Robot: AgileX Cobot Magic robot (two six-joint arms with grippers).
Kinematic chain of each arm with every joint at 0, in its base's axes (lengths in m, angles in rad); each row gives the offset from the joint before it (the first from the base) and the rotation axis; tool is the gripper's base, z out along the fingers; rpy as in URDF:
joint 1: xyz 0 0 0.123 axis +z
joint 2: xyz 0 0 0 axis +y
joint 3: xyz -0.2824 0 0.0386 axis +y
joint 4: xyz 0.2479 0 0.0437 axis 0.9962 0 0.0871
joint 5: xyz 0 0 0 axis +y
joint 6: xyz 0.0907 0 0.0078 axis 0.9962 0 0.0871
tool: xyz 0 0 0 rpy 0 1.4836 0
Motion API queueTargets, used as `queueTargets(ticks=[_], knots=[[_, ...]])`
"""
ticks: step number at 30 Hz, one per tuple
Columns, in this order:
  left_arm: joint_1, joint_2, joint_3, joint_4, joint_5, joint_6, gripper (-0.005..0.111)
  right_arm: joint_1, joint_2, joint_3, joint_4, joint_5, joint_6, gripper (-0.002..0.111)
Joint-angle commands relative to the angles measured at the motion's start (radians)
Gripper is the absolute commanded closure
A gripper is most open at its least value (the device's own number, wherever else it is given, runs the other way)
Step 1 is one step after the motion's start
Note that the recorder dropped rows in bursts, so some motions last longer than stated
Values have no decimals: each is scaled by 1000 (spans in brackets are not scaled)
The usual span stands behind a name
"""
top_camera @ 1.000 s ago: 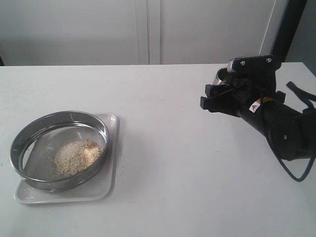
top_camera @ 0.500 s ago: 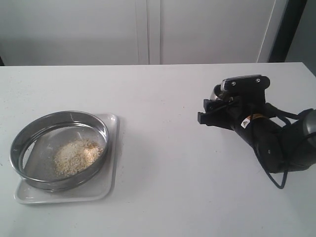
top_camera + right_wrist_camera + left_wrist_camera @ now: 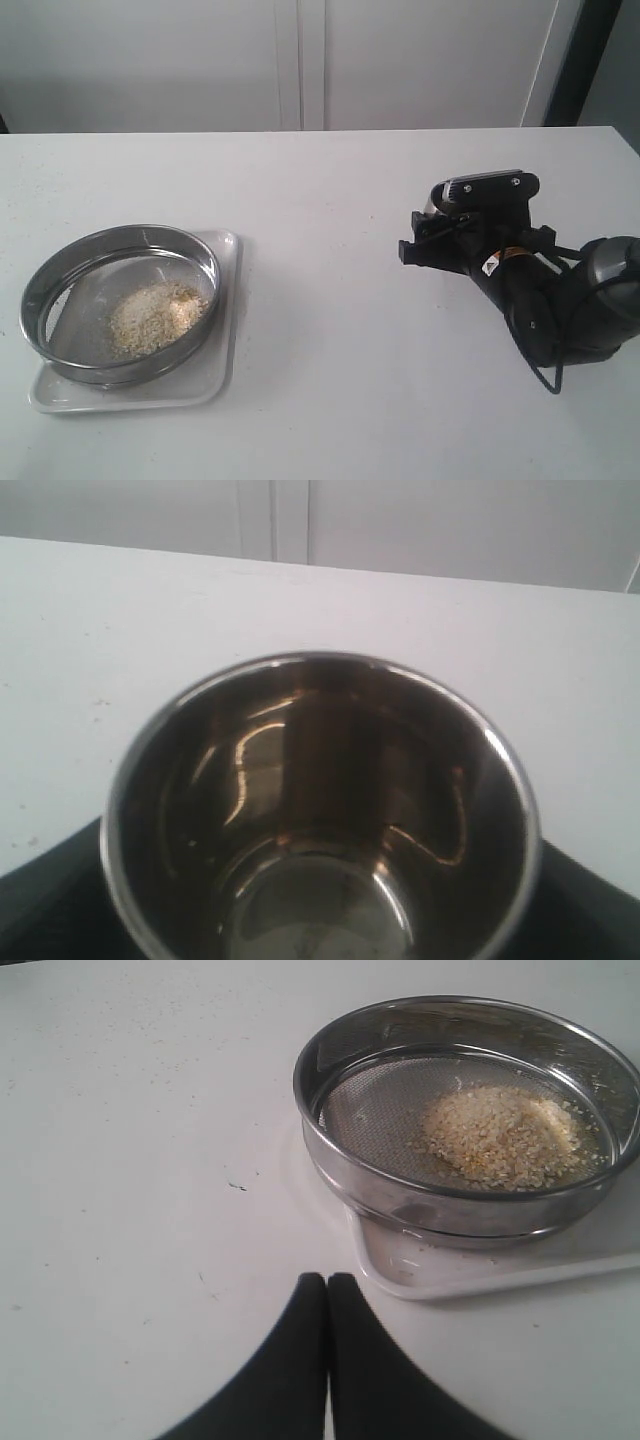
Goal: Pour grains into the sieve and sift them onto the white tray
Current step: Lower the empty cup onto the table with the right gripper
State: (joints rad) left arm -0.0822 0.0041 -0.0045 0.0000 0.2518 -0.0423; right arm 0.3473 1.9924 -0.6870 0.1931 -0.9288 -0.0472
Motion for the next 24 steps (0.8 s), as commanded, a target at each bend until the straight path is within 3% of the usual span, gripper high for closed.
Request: queueTargets(ticks=[1,24], knots=[[2,-4,5,0,1,-5,107,-8,34,1,-10,-53,-2,108],[2,-4,5,0,1,-5,107,-8,97,1,-34,-53,-2,108]])
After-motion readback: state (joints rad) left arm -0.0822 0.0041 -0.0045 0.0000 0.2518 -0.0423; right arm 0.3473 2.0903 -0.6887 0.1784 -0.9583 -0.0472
